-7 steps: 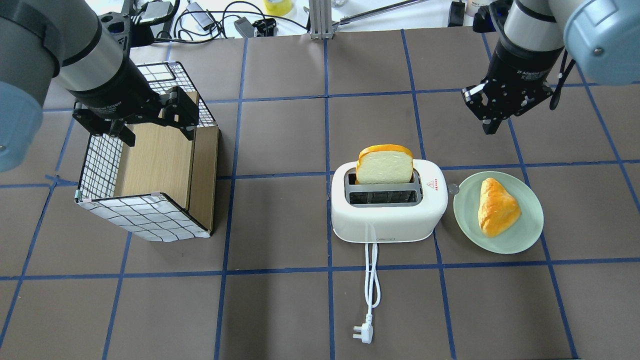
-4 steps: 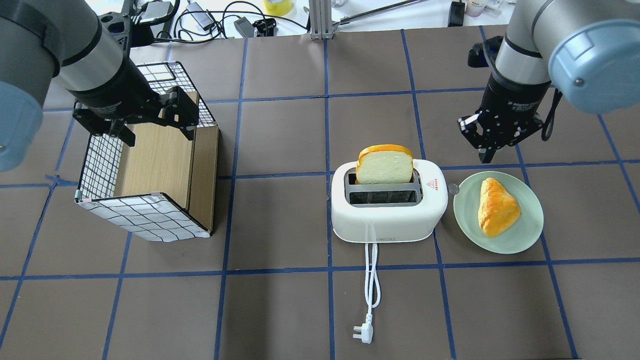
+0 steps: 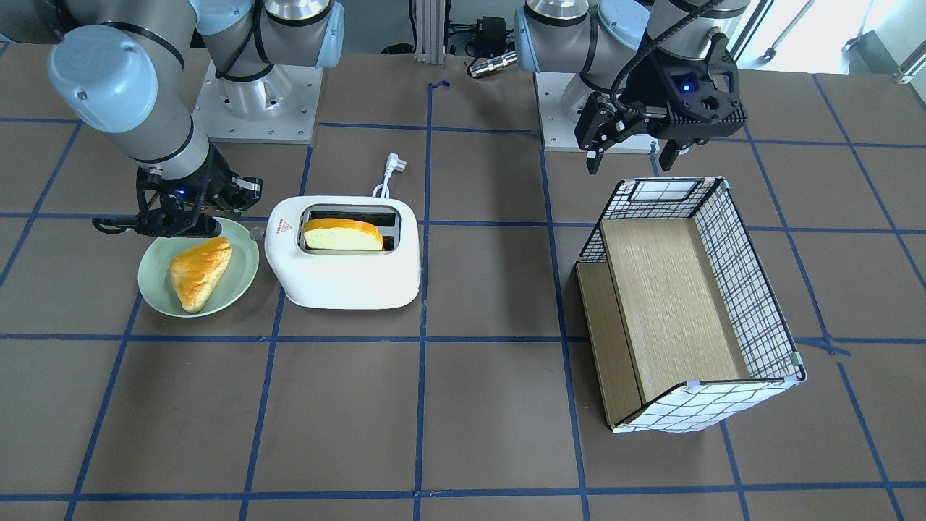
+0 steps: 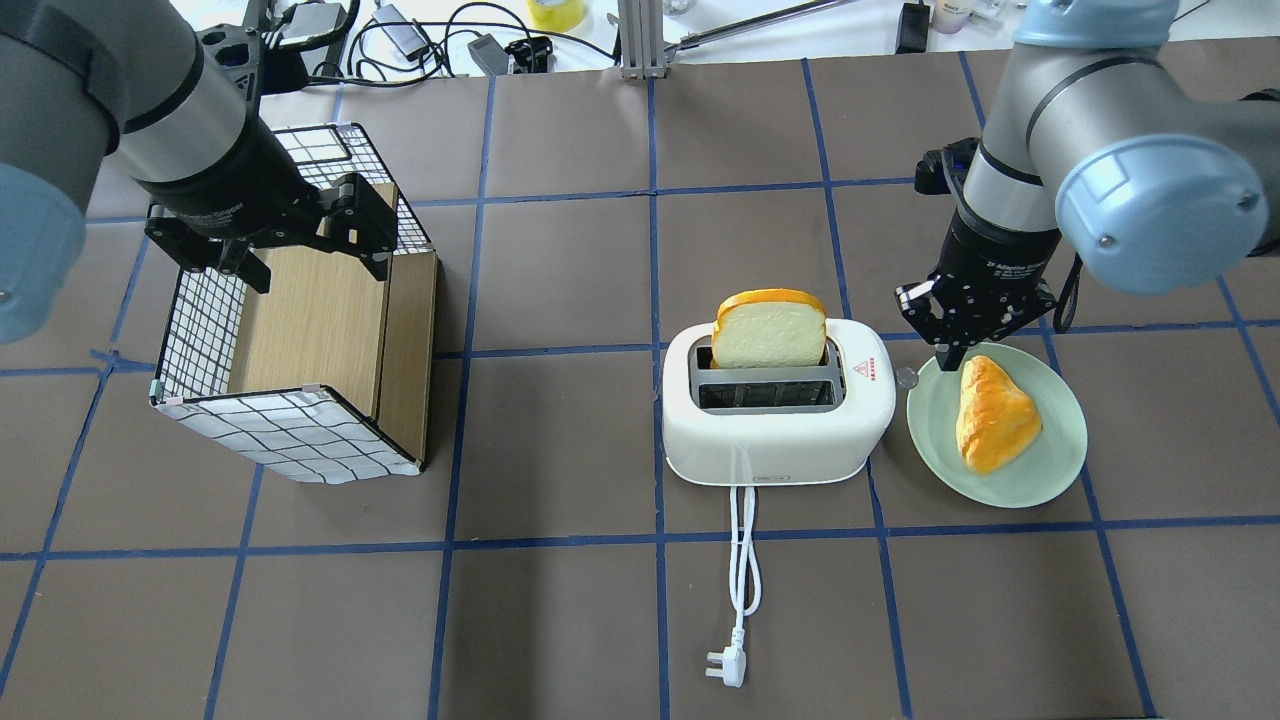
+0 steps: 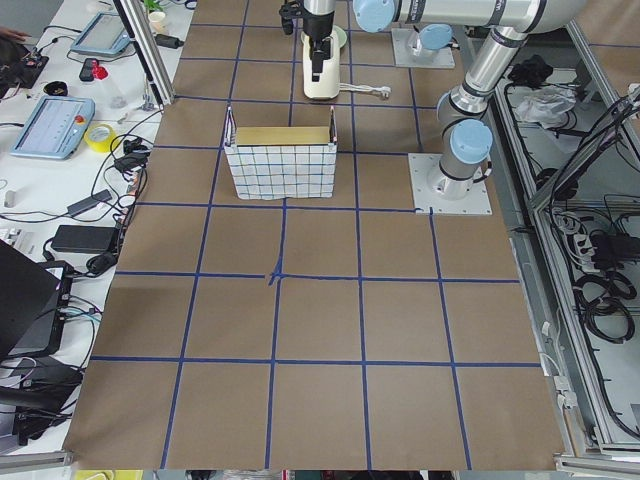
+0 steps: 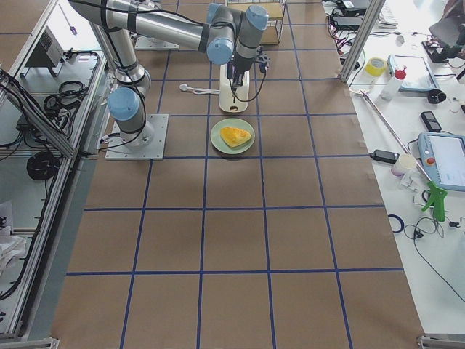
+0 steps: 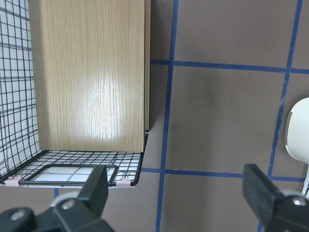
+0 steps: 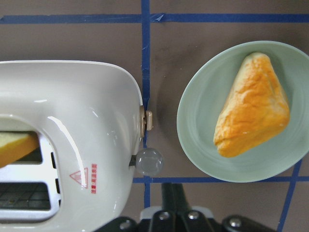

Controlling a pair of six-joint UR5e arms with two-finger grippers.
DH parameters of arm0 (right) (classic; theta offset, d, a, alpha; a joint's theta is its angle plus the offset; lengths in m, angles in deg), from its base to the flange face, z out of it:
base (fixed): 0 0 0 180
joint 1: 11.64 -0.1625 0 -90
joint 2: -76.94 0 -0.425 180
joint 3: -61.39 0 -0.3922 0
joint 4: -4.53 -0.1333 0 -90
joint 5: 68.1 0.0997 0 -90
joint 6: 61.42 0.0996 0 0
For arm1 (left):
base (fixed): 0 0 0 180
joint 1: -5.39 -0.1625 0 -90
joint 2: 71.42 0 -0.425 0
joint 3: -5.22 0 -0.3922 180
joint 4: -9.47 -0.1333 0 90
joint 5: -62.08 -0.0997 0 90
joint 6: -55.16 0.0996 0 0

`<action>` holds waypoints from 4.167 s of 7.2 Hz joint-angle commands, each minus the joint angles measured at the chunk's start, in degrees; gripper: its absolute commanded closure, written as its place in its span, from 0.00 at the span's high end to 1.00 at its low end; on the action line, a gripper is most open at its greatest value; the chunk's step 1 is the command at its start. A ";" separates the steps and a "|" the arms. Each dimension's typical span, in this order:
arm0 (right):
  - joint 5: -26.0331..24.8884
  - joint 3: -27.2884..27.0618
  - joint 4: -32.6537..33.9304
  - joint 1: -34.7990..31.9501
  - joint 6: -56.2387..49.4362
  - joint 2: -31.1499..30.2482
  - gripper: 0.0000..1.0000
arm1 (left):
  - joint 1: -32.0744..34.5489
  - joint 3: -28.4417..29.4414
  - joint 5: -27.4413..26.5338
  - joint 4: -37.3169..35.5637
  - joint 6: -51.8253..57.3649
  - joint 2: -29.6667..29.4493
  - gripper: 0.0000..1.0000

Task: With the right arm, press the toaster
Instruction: 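Move the right gripper down toward the toaster's side lever, then press the toaster lever down with the right gripper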

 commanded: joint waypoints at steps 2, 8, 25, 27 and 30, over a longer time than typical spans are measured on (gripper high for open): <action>1.14 -0.76 1.58 0.07 -0.03 0.59 0.00 | 0.01 0.00 0.00 0.00 0.00 0.00 1.00; 4.54 -1.11 2.37 0.95 -1.00 2.53 0.00 | 0.01 0.00 0.00 0.00 0.00 0.00 1.00; 10.28 -3.31 2.20 5.78 -5.22 2.88 0.00 | 0.01 0.00 0.00 0.00 0.00 0.00 1.00; 10.37 -3.40 2.37 5.87 -5.22 3.49 0.00 | 0.01 0.00 0.00 0.00 0.00 0.00 1.00; 13.01 -5.50 4.91 6.13 -5.30 3.49 0.00 | 0.01 0.00 0.00 0.00 0.00 0.00 1.00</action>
